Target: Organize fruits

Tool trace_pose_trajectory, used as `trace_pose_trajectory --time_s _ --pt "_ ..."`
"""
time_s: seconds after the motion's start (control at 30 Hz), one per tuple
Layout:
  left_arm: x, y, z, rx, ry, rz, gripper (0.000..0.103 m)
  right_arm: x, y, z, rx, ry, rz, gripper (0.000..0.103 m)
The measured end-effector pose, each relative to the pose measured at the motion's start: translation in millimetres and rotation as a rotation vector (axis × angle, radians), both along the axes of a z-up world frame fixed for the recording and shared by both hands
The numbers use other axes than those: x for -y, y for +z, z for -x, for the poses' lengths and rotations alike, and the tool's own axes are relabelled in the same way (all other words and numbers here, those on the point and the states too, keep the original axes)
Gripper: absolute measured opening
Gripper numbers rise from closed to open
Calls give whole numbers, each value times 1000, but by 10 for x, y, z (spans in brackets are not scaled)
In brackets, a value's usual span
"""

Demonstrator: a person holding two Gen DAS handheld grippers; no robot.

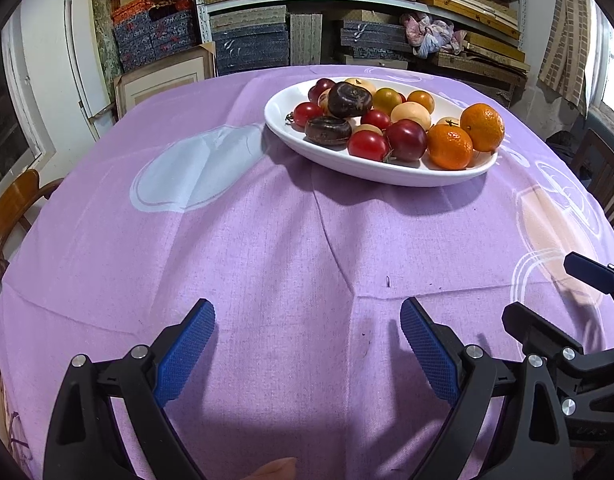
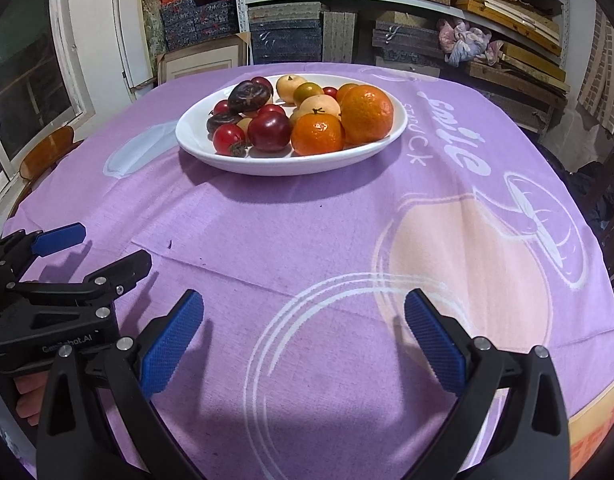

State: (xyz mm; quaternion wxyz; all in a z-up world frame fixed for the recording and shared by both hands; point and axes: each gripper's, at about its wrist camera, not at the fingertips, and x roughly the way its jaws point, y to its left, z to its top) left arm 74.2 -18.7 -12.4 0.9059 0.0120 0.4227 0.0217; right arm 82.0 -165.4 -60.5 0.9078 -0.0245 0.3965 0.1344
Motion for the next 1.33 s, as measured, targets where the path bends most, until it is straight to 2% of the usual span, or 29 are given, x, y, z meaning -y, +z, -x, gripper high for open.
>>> trace_pose_trajectory --time_s 0.5,0.67,1.23,1.33 --pt "7 -2 32 -1 -7 8 95 -13 -58 -19 -38 -7 4 99" --pt "15 -77 9 -44 -9 9 95 -17 -121 -38 -82 -15 9 99" --pt "-22 -109 -9 -54 12 30 95 -57 -148 -37 -87 -19 35 99" --pt "-24 -106 5 -57 33 23 99 -60 -164 -39 -88 -36 41 99"
